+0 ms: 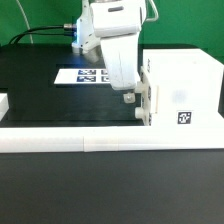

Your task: Assemble drawer

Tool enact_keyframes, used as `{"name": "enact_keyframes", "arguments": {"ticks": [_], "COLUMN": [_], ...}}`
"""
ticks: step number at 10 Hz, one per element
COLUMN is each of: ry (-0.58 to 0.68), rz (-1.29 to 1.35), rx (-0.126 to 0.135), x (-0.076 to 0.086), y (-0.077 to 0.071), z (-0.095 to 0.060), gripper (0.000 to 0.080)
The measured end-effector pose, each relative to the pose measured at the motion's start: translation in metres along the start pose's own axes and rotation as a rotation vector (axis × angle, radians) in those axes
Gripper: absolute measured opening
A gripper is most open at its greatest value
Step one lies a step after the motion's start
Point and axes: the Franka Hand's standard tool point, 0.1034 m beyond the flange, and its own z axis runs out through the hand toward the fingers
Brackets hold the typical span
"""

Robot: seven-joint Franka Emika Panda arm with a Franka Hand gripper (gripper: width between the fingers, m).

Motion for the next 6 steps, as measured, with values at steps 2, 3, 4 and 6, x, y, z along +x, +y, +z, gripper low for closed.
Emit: {"name": "enact_keyframes", "arguments": {"ticks": [2, 3, 4, 6], "ry": [-0.002, -0.003, -0.003, -0.003], "rz": [0.016, 0.027, 0.035, 0.05], "rx": [-0.005, -0.01, -0.01, -0.01], "x": [-0.011, -0.017, -0.024, -0.03], "y": [0.001, 0.001, 0.0, 0.0], "z": [-0.005, -0.009, -0.01, -0.011], "gripper": [0.0649, 0.0649, 0.0649, 0.0649]}}
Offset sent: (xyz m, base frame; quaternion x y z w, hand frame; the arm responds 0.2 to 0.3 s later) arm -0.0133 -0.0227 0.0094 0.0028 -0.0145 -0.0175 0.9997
